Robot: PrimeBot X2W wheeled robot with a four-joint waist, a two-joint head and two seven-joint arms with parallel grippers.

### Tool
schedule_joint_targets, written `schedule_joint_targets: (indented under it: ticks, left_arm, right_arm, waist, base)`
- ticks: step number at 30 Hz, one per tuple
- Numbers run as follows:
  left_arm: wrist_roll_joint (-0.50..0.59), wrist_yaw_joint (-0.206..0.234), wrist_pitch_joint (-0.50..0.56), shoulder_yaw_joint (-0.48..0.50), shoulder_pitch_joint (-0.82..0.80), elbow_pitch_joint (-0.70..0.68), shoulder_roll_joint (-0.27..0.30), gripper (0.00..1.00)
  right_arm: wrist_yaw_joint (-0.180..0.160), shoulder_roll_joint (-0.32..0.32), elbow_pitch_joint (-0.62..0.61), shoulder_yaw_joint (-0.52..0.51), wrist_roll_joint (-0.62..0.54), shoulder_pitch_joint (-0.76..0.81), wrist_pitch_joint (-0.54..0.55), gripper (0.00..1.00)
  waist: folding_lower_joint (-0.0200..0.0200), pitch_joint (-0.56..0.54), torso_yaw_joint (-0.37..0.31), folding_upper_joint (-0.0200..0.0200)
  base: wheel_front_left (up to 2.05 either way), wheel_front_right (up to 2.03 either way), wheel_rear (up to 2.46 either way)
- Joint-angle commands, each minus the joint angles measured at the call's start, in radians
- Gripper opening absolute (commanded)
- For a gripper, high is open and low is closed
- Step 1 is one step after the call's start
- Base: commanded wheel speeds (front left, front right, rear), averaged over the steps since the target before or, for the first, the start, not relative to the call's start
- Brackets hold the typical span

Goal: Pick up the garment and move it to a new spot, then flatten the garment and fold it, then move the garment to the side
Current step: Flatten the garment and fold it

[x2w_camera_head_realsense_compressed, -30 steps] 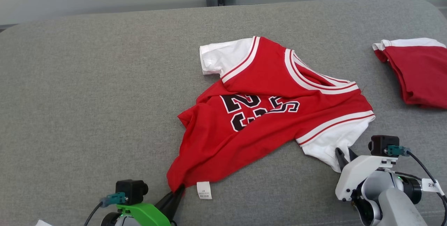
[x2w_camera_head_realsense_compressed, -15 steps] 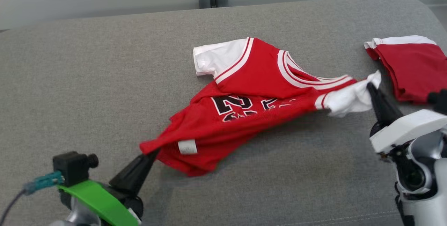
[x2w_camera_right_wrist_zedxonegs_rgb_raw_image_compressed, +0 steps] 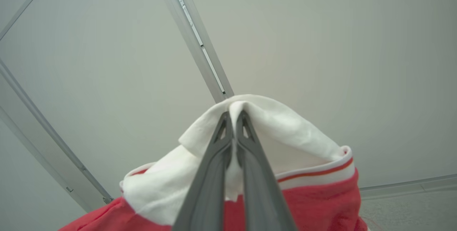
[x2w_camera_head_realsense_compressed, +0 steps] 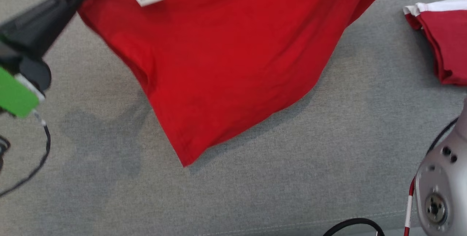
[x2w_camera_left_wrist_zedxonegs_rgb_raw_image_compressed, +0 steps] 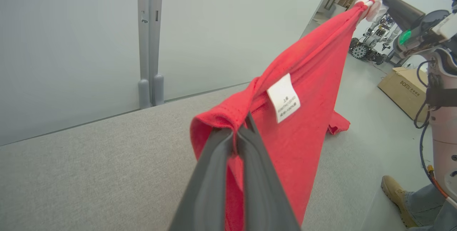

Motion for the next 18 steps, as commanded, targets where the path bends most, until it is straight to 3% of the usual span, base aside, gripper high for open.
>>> schedule_joint_targets:
  ticks: [1, 6, 10, 11, 14, 18]
  left_arm:
    - [0.008, -0.008, 0.036, -0.022, -0.138, 0.073, -0.025, 0.0]
    - [0.117, -0.015, 0.047, -0.082, -0.509, 0.364, -0.133, 0.0]
    - [0.238, -0.033, -0.091, -0.102, -0.756, 0.603, -0.238, 0.0]
    - [0.238, -0.033, -0.091, -0.102, -0.756, 0.603, -0.238, 0.0]
    - [0.342, -0.052, -0.237, -0.12, -0.892, 0.748, -0.277, 0.0]
    - [0.424, -0.069, -0.429, -0.146, -0.98, 0.896, -0.313, 0.0]
  right_arm:
    - [0.0, -0.002, 0.079, -0.012, -0.037, -0.133, -0.025, 0.0]
    - [0.0, -0.002, 0.366, -0.01, -0.161, -0.473, -0.173, 0.0]
    - [0.0, -0.003, 0.562, 0.022, -0.244, -0.672, -0.351, 0.0]
    - [0.0, -0.003, 0.562, 0.022, -0.244, -0.672, -0.351, 0.0]
    - [0.0, -0.002, 0.691, 0.049, -0.267, -0.797, -0.472, 0.0]
    - [0.0, -0.003, 0.841, 0.102, -0.191, -0.891, -0.586, 0.0]
  waist:
    - [0.0, 0.153, 0.035, 0.0]
    - [0.0, 0.261, 0.082, 0.0]
    - [0.0, 0.317, 0.11, 0.0]
    - [0.0, 0.317, 0.11, 0.0]
    - [0.0, 0.348, 0.117, 0.0]
    - [0.0, 0.378, 0.104, 0.0]
  base:
    - [0.0, 0.0, 0.0]
    - [0.0, 0.0, 0.0]
    - [0.0, 0.0, 0.0]
    - [0.0, 0.0, 0.0]
    - [0.0, 0.0, 0.0]
    - [0.0, 0.0, 0.0]
